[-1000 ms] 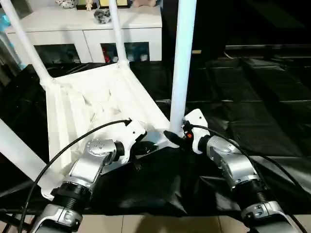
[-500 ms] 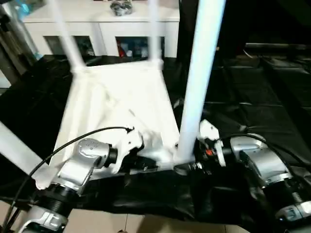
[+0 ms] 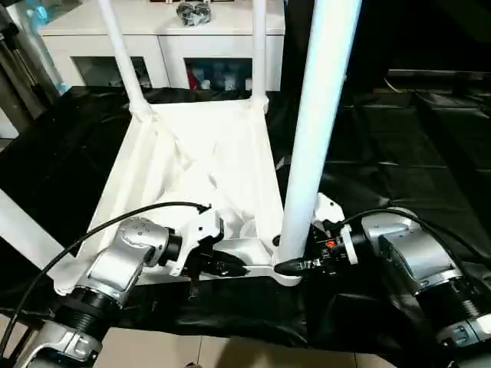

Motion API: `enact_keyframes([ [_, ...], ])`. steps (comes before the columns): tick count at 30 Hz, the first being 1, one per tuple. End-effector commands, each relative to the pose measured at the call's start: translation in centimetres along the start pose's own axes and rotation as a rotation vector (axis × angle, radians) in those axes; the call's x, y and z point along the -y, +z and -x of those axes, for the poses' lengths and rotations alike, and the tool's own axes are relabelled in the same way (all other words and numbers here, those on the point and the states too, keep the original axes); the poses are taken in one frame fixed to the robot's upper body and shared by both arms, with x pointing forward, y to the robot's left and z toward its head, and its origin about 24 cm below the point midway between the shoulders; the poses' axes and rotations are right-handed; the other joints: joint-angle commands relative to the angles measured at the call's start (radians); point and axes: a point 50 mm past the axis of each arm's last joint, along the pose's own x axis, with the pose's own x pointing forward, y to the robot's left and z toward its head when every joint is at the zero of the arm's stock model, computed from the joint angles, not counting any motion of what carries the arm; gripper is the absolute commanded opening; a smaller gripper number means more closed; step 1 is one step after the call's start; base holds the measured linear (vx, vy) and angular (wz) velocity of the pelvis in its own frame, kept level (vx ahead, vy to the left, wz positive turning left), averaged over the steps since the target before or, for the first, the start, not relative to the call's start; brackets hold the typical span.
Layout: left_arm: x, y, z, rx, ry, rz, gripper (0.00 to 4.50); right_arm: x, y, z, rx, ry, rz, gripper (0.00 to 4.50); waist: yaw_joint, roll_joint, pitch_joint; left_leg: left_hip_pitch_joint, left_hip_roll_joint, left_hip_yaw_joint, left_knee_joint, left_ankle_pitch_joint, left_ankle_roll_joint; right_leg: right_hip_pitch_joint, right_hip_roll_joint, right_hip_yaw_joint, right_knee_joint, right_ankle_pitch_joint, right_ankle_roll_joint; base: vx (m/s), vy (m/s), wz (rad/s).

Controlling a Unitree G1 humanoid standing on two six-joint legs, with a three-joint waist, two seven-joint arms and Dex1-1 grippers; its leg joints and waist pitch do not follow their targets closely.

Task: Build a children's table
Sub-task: Rotate leg to tighten

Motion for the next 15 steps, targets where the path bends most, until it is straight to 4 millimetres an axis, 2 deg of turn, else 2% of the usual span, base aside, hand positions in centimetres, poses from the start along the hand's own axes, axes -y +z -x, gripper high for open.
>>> enact_keyframes([
  [1,-0.6,1.4,-0.2,0.071,0.07,-0.014,0.0,-1.2,0.1,-2.5,0.015,0.078,0.01,2.5,-0.001,-0.016,-0.052,0.005,0.02,0.003,-0.064,-0.127,0.069,0.056,-0.049,0.039,-0.066,-0.086,-0.242,0.0,0.0,0.0],
  [4,-0.8,1.3,-0.5,0.084,0.12,0.005,0.0,-0.4,-0.5,-3.0,0.036,-0.058,-0.021,2.46,-0.005,-0.017,-0.05,0.002,0.018,0.002,-0.065,-0.137,0.06,0.056,-0.049,0.039,-0.068,-0.121,-0.23,0.0,0.0,0.0],
  [5,-0.9,1.3,-0.6,0.087,0.142,0.012,0.0,0.0,-0.7,-3.3,0.038,-0.126,-0.031,2.46,-0.01,-0.015,-0.045,0.005,0.016,0.002,-0.07,-0.171,0.04,0.052,-0.05,0.038,-0.078,-0.202,-0.213,0.0,0.0,0.0],
  [7,-1.2,1.4,-1.0,0.1,0.193,0.029,0.0,0.6,-1.2,-3.8,0.041,-0.233,-0.068,2.45,-0.02,-0.013,-0.043,0.002,0.014,-0.003,-0.075,-0.196,0.017,0.056,-0.052,0.037,-0.083,-0.268,-0.191,0.0,0.0,0.0],
  [10,-1.6,1.7,-1.8,0.121,0.264,0.052,0.0,1.1,-1.7,-4.7,0.057,-0.343,-0.128,2.44,-0.036,-0.014,-0.041,0.003,0.014,-0.005,-0.079,-0.225,0.005,0.052,-0.049,0.037,-0.089,-0.305,-0.174,0.0,0.0,0.0],
  [11,-1.8,1.9,-2.3,0.125,0.29,0.058,0.0,1.2,-1.8,-5.2,0.07,-0.383,-0.157,2.44,-0.036,-0.017,-0.043,0.005,0.013,-0.006,-0.078,-0.227,0.007,0.053,-0.049,0.038,-0.089,-0.307,-0.169,0.0,0.0,0.0],
  [13,-2.0,2.3,-3.3,0.135,0.329,0.067,0.0,1.4,-1.8,-6.3,0.084,-0.449,-0.202,2.44,-0.039,-0.018,-0.038,0.009,0.013,-0.003,-0.08,-0.247,0.008,0.046,-0.049,0.039,-0.096,-0.335,-0.165,0.0,0.0,0.0],
  [14,-1.8,2.7,-4.3,0.147,0.326,0.064,0.0,1.7,-1.8,-7.0,0.065,-0.517,-0.218,2.44,-0.042,-0.019,-0.032,0.017,0.012,-0.004,-0.083,-0.296,-0.003,0.042,-0.05,0.038,-0.104,-0.424,-0.146,0.0,0.0,0.0],
  [15,-1.6,3.0,-4.9,0.155,0.316,0.056,0.0,1.9,-1.6,-7.5,0.065,-0.547,-0.22,2.44,-0.042,-0.018,-0.031,0.018,0.011,-0.005,-0.084,-0.306,-0.007,0.041,-0.051,0.037,-0.107,-0.448,-0.138,0.0,0.0,0.0],
])
